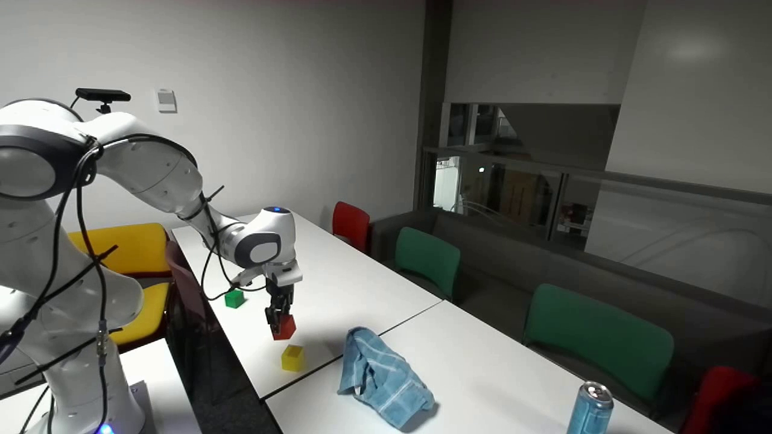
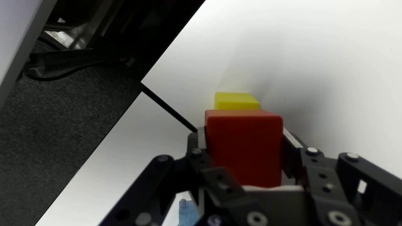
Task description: Pick up the orange and green object and place them on top of the yellow object
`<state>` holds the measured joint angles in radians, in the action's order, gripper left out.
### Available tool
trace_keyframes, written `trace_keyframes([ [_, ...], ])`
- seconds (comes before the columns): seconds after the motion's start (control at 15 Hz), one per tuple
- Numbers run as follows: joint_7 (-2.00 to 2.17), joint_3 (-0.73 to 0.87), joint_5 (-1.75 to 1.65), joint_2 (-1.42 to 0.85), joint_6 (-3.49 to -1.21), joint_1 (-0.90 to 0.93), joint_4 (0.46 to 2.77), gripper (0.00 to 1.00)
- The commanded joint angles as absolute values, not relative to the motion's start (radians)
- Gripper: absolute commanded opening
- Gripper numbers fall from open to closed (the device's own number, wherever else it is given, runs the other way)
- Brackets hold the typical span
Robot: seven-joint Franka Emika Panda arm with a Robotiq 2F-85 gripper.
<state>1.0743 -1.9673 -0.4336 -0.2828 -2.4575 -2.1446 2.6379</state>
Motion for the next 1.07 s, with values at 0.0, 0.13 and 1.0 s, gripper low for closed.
trace_keyframes([
  [0.0,1.011,-1.930,-0.420,-0.234,-2.446,-2.104,2.596,0.30],
  [0.13,0.972,-1.905,-0.412,-0.226,-2.456,-2.085,2.592,0.30],
  [1.0,0.796,-1.670,-0.331,-0.228,-2.473,-1.833,2.550,0.30],
])
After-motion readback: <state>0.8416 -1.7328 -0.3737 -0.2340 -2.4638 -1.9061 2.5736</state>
